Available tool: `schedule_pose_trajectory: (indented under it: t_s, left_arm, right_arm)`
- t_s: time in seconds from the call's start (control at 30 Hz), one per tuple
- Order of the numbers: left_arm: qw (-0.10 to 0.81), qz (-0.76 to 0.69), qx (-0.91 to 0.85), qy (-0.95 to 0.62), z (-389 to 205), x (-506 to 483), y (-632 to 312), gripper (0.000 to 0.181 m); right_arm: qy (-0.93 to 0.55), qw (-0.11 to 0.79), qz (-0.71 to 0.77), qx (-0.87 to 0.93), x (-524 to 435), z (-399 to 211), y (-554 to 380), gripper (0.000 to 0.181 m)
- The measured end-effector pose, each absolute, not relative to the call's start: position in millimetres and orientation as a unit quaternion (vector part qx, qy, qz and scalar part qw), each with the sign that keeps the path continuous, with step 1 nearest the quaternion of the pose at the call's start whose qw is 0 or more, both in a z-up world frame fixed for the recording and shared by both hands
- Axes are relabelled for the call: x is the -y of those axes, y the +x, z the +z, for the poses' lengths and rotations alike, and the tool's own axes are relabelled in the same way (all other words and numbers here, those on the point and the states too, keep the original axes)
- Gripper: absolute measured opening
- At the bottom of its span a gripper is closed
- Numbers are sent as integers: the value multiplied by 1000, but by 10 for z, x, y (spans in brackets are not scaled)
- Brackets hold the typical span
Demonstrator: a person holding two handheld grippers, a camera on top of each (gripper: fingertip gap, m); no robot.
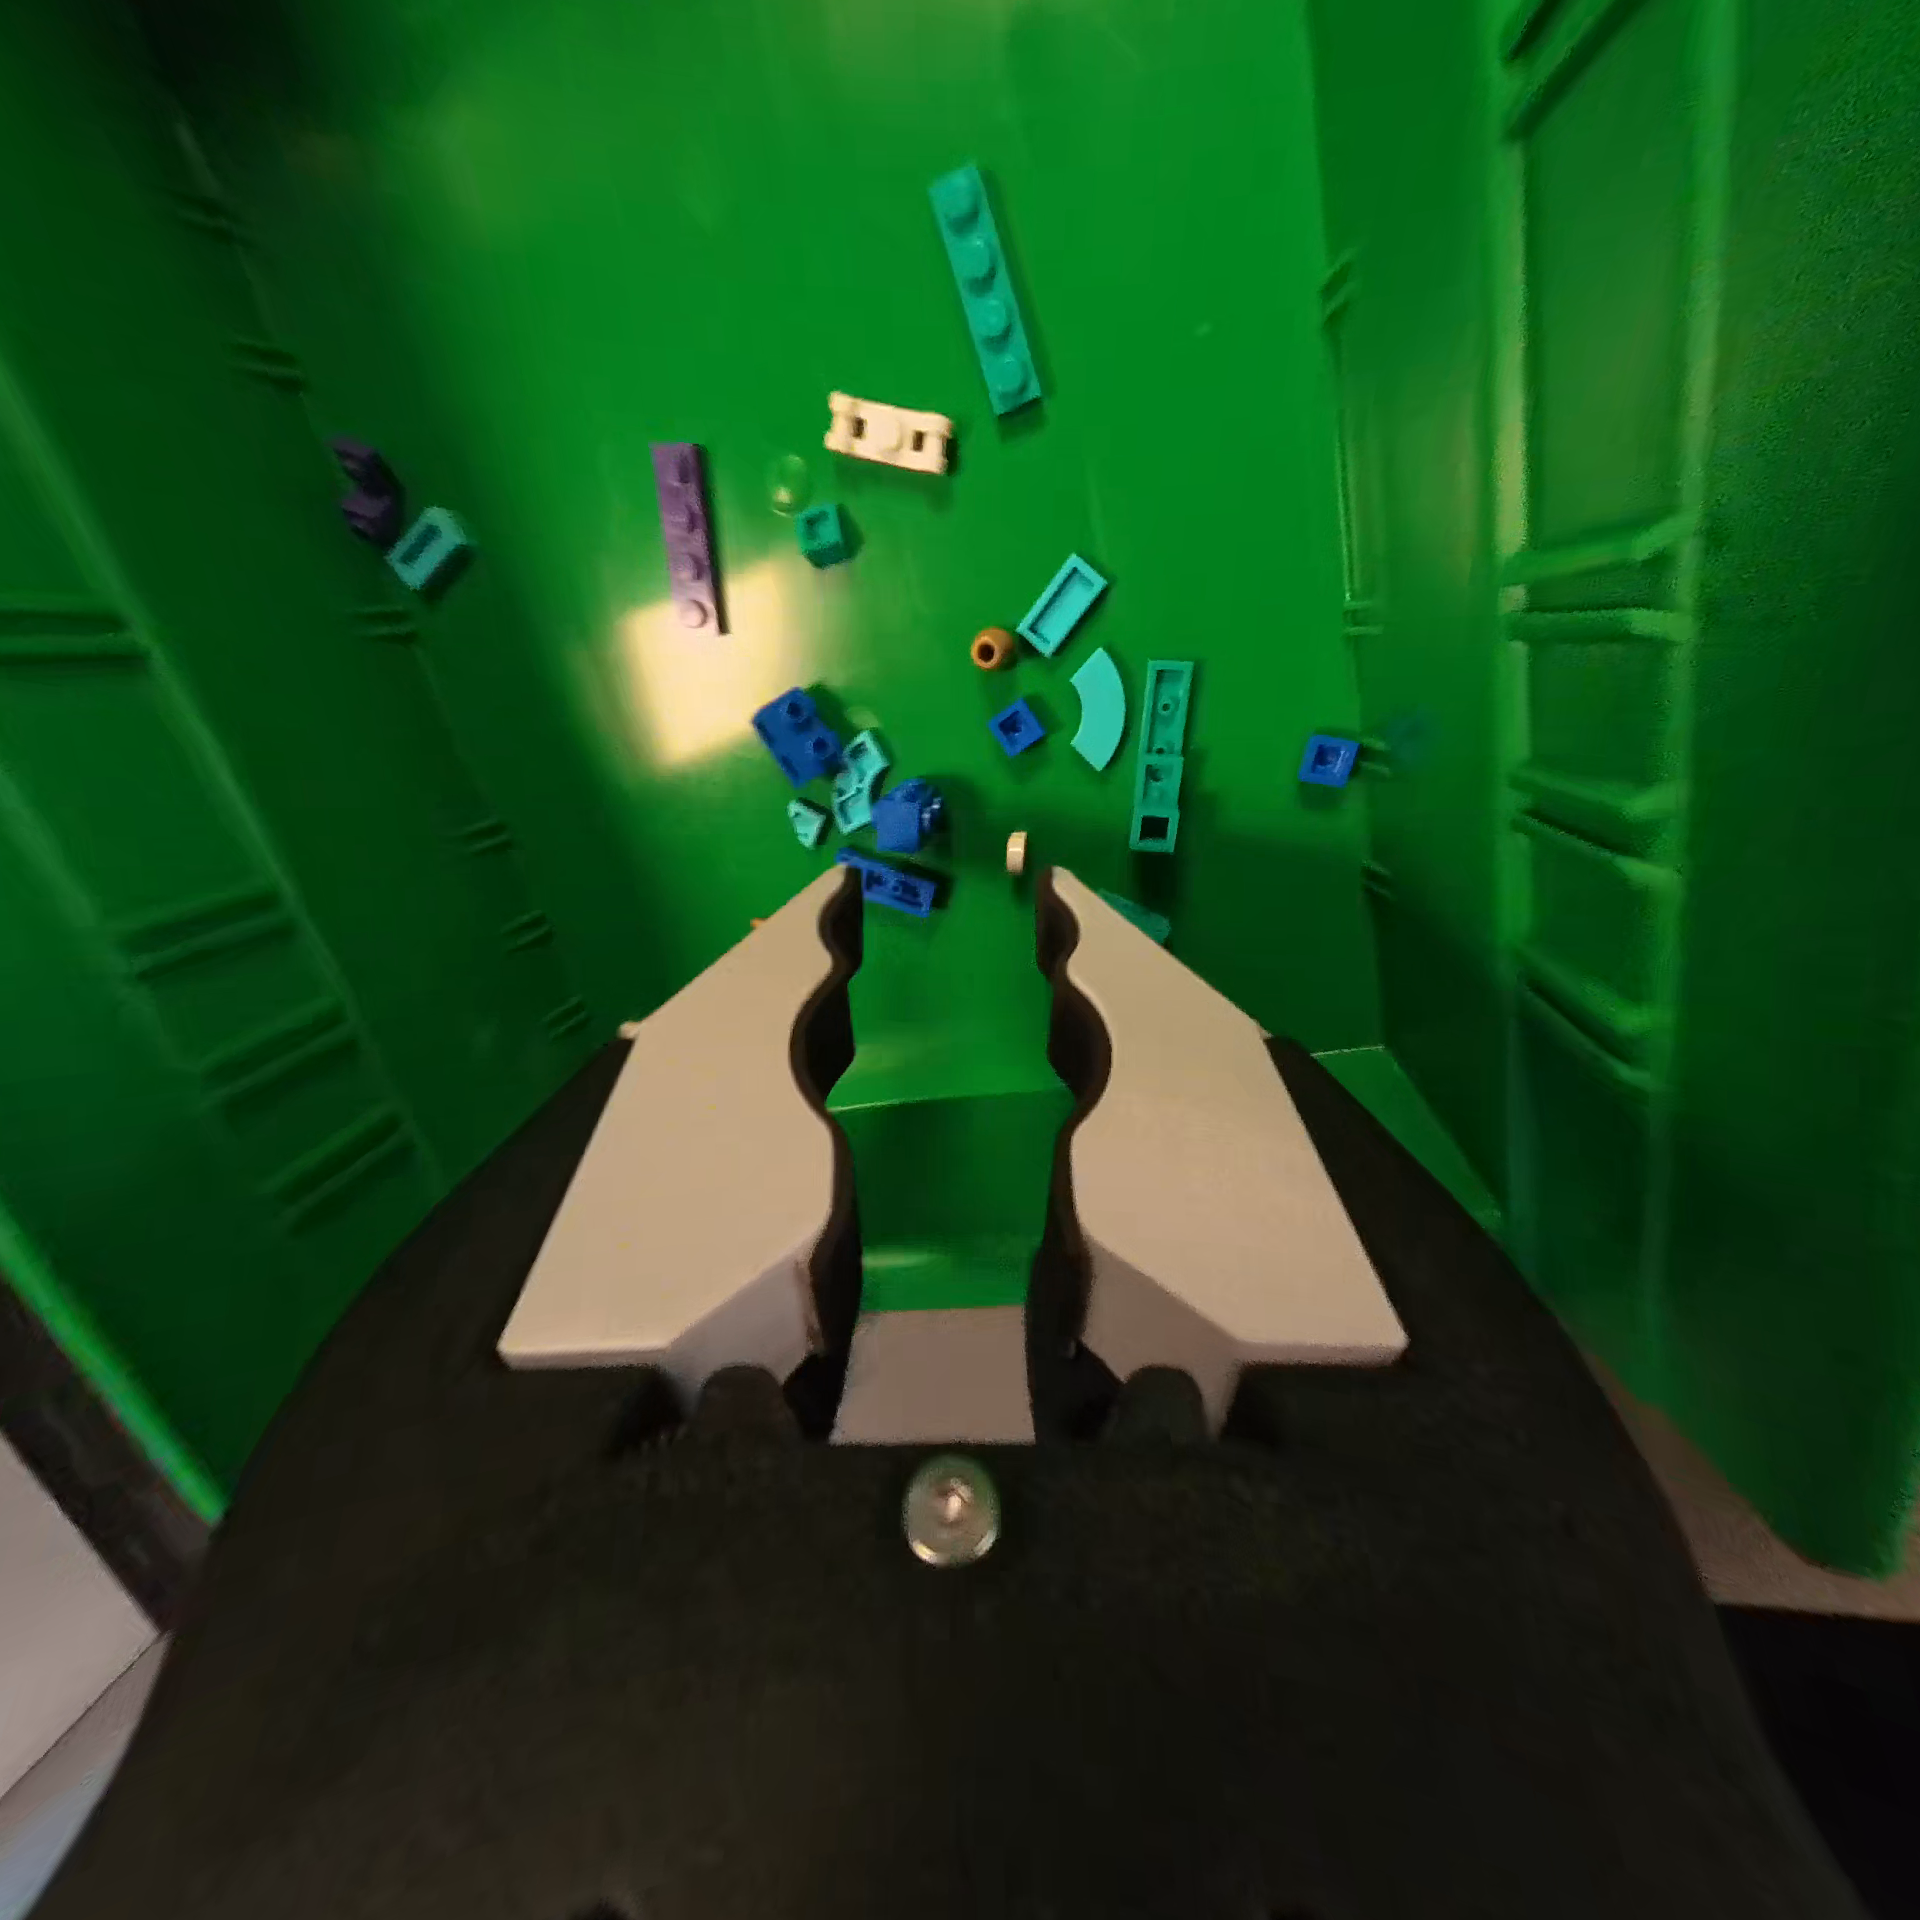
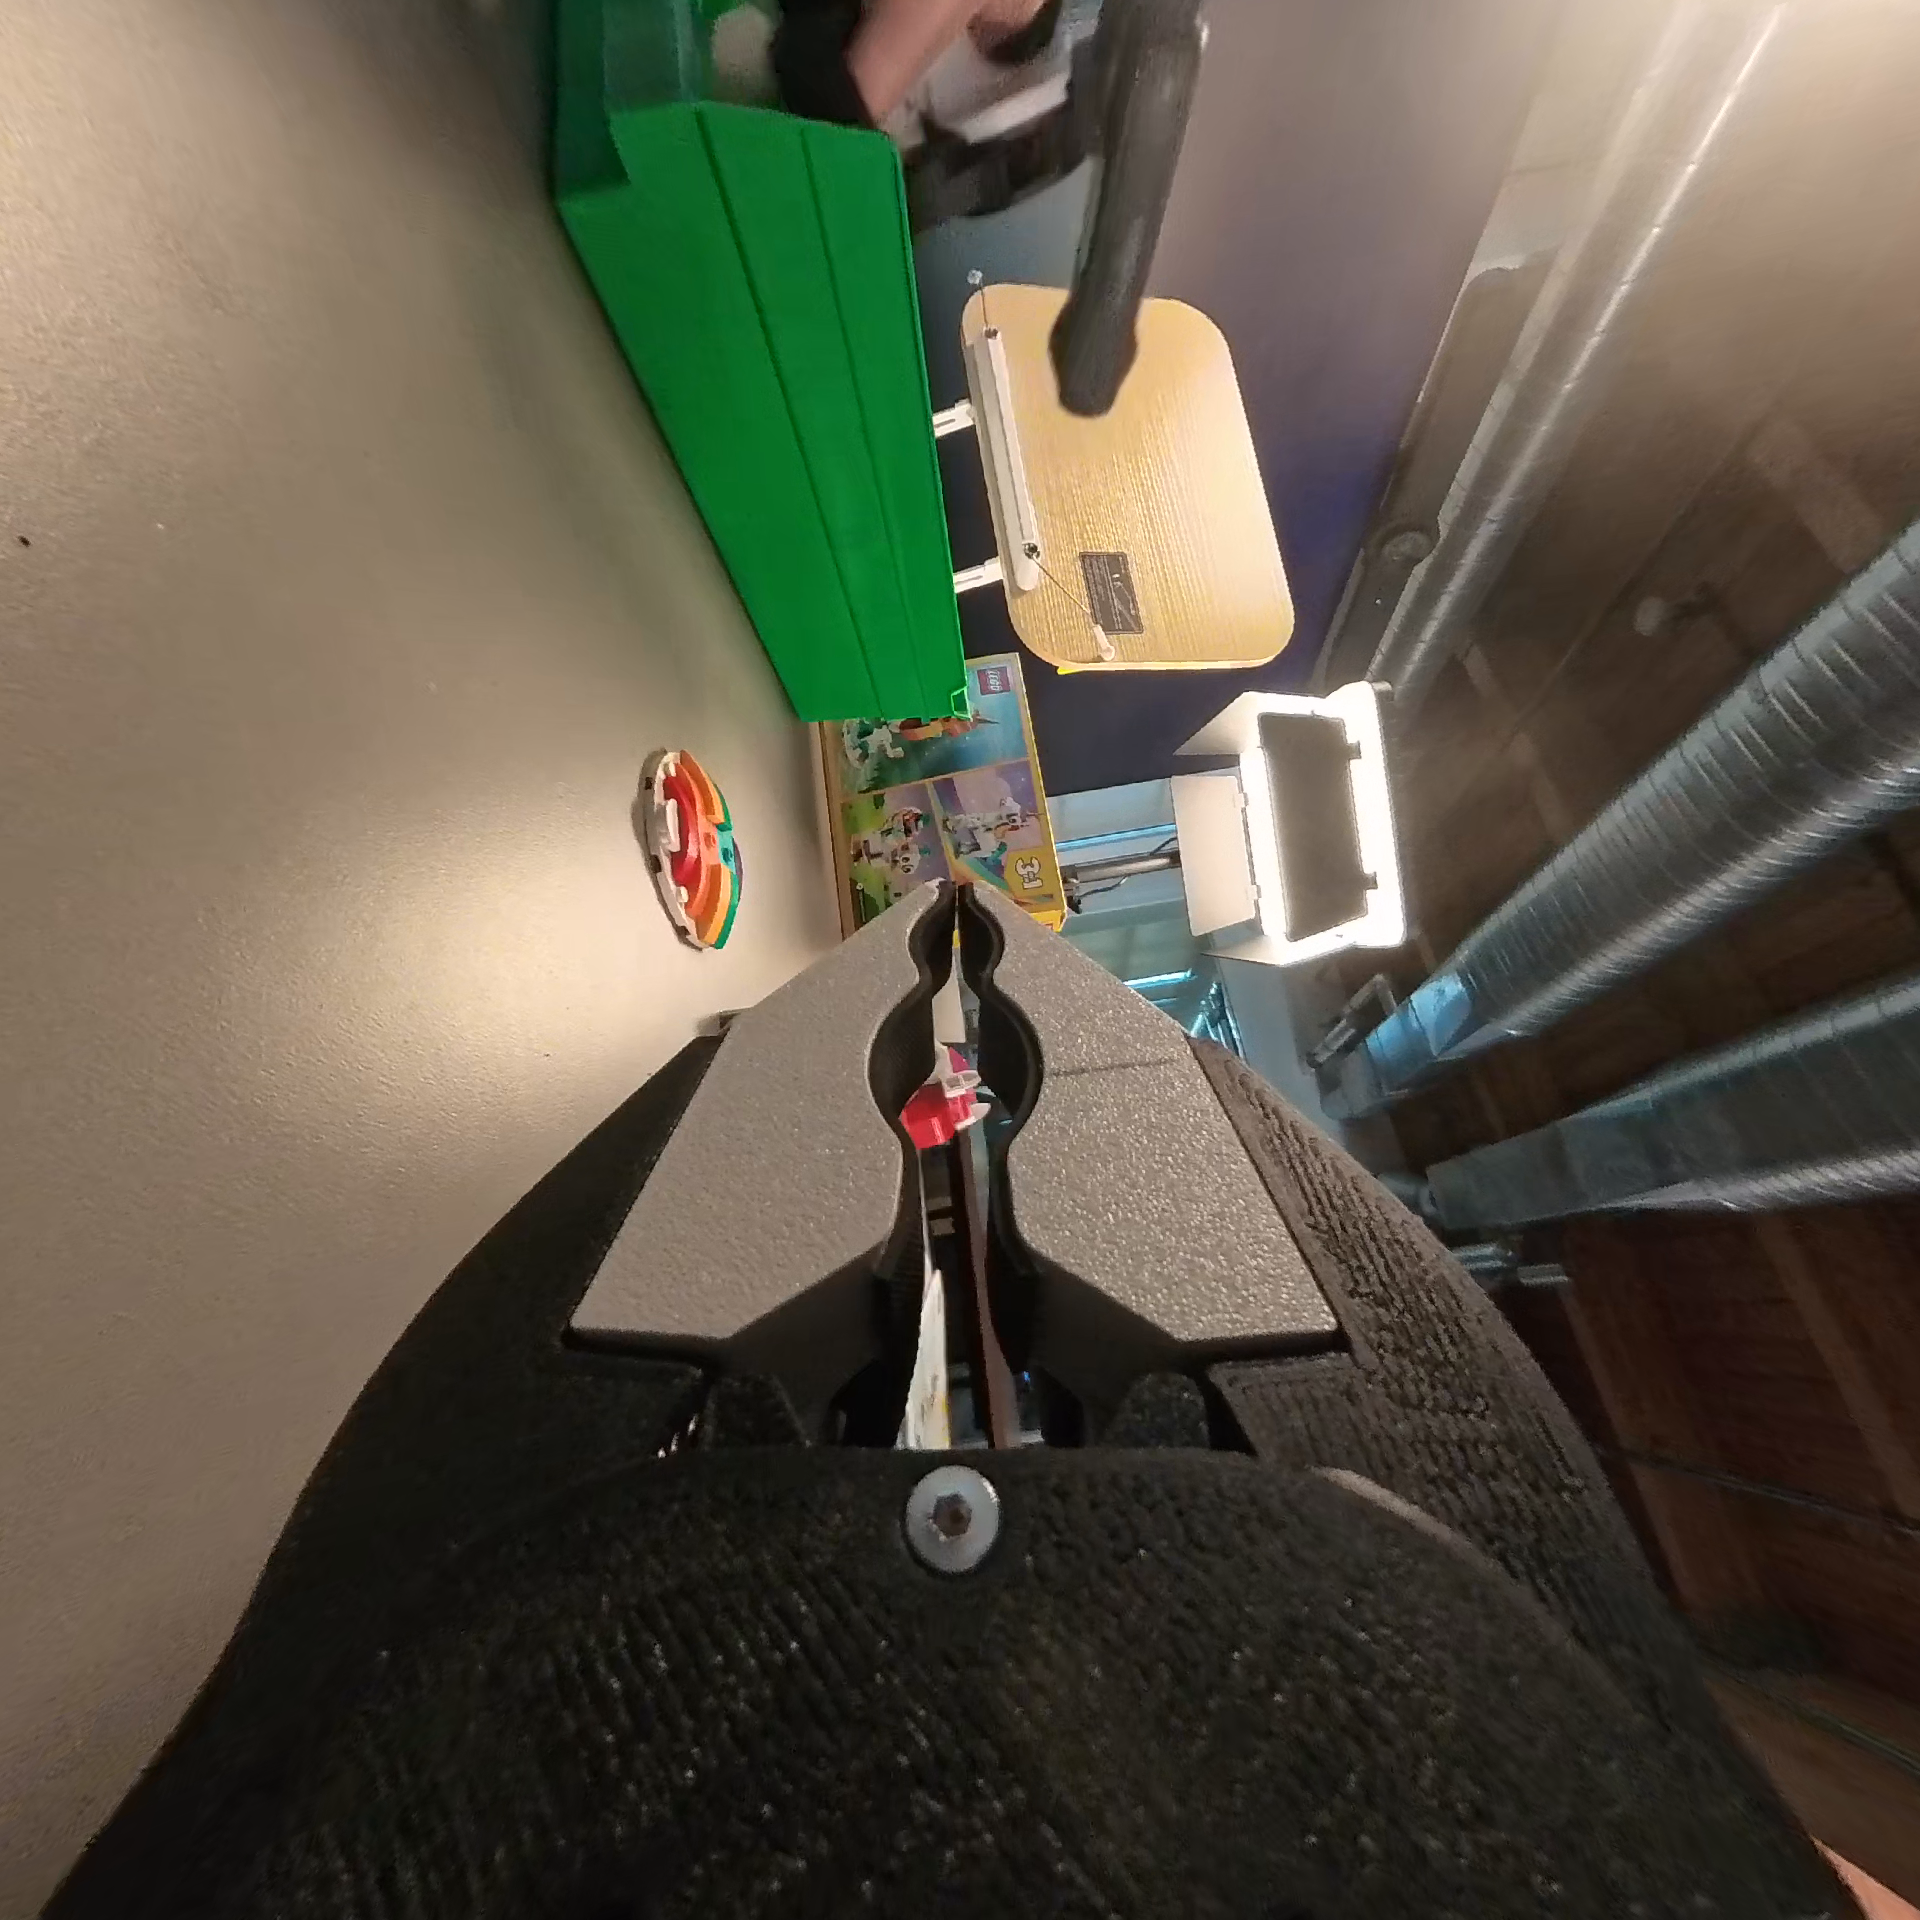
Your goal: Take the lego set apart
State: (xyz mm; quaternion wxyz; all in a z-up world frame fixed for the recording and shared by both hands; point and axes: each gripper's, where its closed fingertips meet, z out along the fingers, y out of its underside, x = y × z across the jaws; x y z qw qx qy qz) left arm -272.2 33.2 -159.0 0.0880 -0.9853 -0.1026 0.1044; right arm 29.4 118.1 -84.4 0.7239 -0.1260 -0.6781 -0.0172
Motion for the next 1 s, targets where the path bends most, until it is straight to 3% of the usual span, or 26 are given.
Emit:
schedule_pose_trajectory:
  t_s: [0.03, 0.2, 0.33, 0.43, 0.53, 0.83, 1.0]
  left_arm:
    - [110, 113, 107, -982, -1504, -339, -2721, 34]
    - [222, 157, 137, -953, -1019, -348, -2707, 55]
    - [409, 200, 114, -883, -329, -538, -2583, 60]
    - [613, 170, -17, -771, 390, -730, -1955, 54]
    - [730, 134, -134, -657, 799, -670, -1303, 38]
    - [735, 49, -277, -617, 560, -861, -341, 34]
    - [701, -29, -333, -630, -37, -1120, 287, 33]
  right_arm:
    - [-128, 724, -17, 678, -1187, -847, 293, 0]
    - [-151, 725, -12, 672, -1270, -838, 301, 0]
    - [-180, 728, -12, 662, -1391, -811, 327, 0]
    - [-197, 729, -10, 656, -1457, -806, 337, 0]
    - [-205, 728, -12, 654, -1496, -811, 343, 0]
    - [-262, 707, -37, 656, -1822, -875, 428, 0]
    - [-428, 606, 30, 670, -2170, -1220, 525, 12]
